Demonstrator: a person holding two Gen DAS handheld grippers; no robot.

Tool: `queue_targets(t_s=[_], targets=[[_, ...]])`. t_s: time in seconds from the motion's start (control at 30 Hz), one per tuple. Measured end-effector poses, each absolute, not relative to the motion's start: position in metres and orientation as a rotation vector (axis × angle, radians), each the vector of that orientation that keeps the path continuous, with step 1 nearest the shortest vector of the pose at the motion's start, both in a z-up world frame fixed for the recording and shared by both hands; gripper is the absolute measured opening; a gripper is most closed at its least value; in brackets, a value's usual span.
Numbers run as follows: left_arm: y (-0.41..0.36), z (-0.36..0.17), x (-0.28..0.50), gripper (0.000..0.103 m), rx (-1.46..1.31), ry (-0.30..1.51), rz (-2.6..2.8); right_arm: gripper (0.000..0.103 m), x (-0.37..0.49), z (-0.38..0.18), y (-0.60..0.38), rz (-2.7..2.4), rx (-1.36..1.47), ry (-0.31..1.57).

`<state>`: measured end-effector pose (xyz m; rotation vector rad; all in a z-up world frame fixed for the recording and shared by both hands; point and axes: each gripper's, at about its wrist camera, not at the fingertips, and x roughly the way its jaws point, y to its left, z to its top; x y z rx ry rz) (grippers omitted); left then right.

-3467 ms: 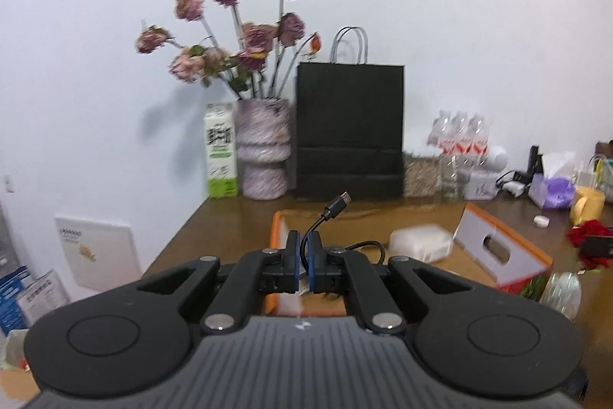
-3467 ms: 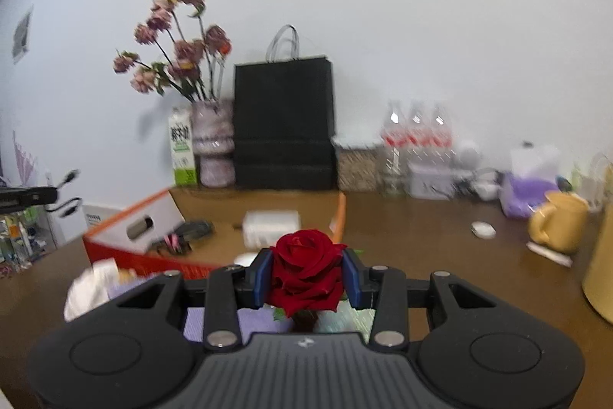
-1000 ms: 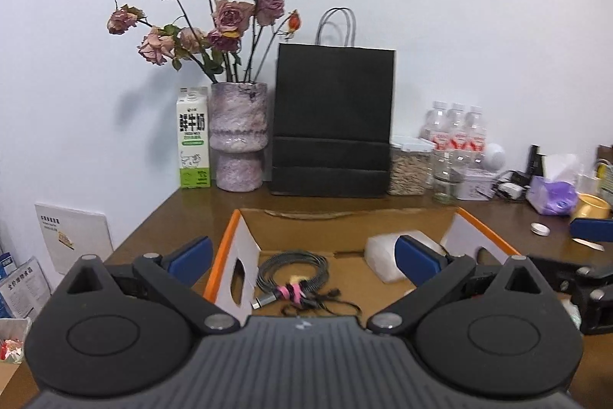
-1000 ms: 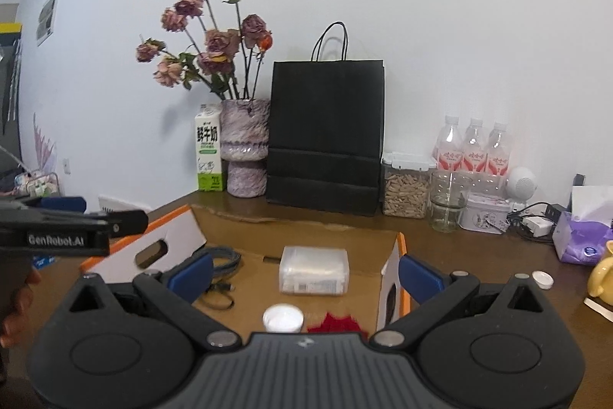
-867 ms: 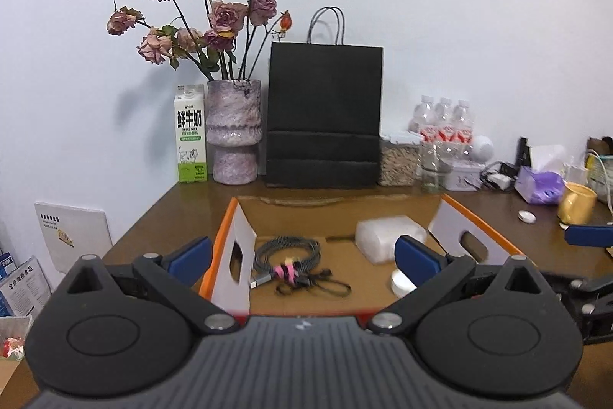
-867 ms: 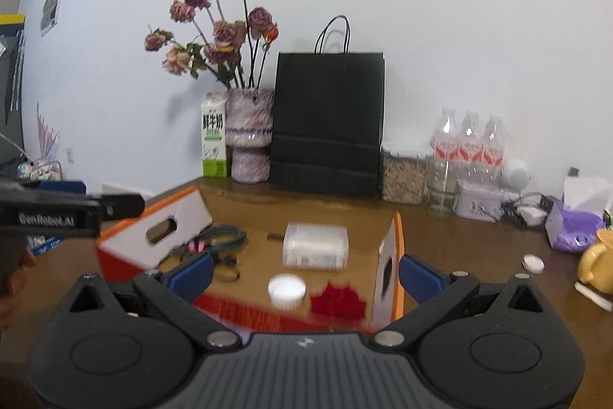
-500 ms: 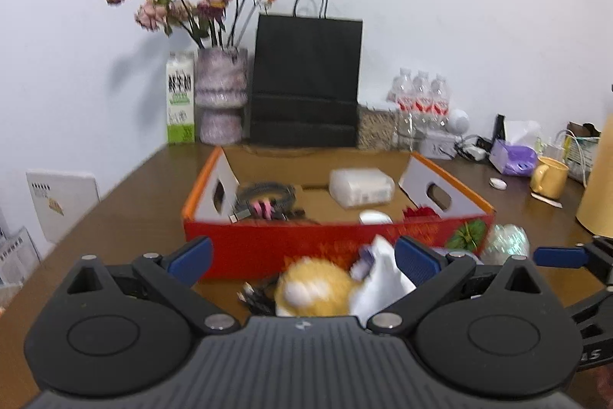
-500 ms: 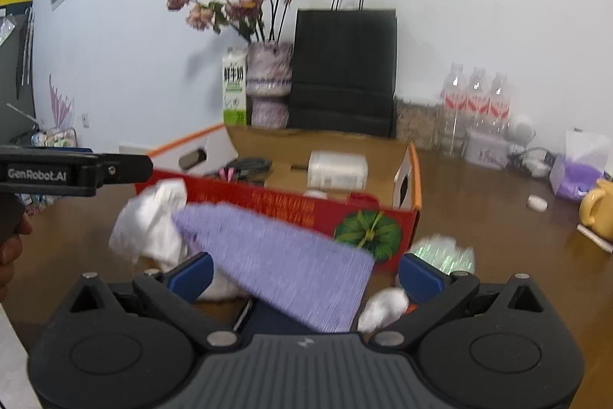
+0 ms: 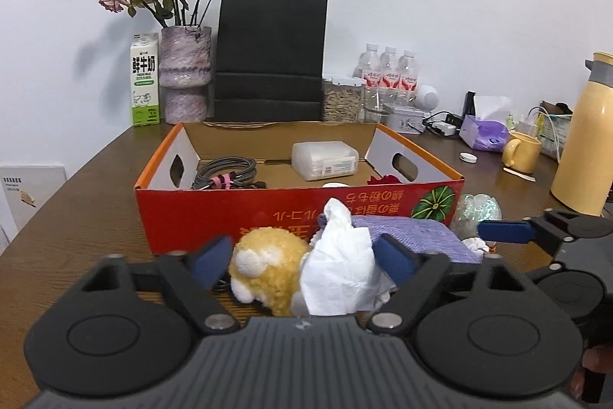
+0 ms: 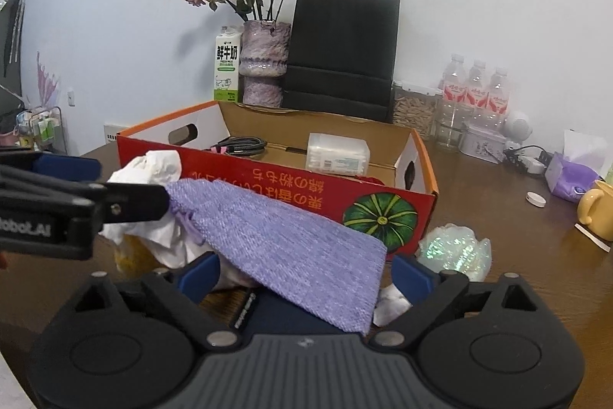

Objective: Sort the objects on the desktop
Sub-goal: 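Grasp the purple cloth with the right gripper while the left grasps the tissue, then lift the purple cloth and white tissue and carry both over the box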

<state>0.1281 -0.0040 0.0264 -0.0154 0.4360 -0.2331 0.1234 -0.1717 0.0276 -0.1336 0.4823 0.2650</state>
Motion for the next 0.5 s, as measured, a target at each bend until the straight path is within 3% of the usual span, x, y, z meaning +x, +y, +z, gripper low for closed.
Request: queue_targets(t_s=[0.1, 0.17, 0.2, 0.23, 0.27, 0.3, 0.33, 0.5], targets=[[-0.0054, 0.0274, 0.1279, 0.06, -0.019, 0.432, -0.26, 0.074, 0.1255, 0.0281, -0.1719, 0.29, -0.125, 0.481], [-0.0075, 0.0277, 0.1277, 0.044, -0.014, 0.429, -0.281, 0.064, 0.1263, 0.0285, -0.1714, 0.305, -0.12, 0.484], [-0.0083, 0.0274, 0.1277, 0.038, -0.013, 0.431, -0.29, 0.056, 0.1265, 0.0286, -0.1712, 0.311, -0.119, 0.485], [-0.0091, 0.0267, 0.1282, 0.027, -0.014, 0.436, -0.3, 0.046, 0.1267, 0.0285, -0.1712, 0.319, -0.115, 0.487], [-0.0087, 0.0261, 0.129, 0.025, -0.023, 0.442, -0.309, 0.039, 0.1268, 0.0289, -0.1713, 0.326, -0.112, 0.487], [-0.0082, 0.026, 0.1291, 0.024, -0.033, 0.443, -0.311, 0.021, 0.1268, 0.0292, -0.1716, 0.333, -0.109, 0.488], [-0.0071, 0.0264, 0.1288, 0.023, -0.043, 0.441, -0.312, 0.01, 0.1258, 0.0298, -0.1724, 0.335, -0.102, 0.483], [-0.0038, 0.0337, 0.124, 0.022, -0.062, 0.409, -0.306, 0.006, 0.1196, 0.0366, -0.1775, 0.318, -0.098, 0.436]])
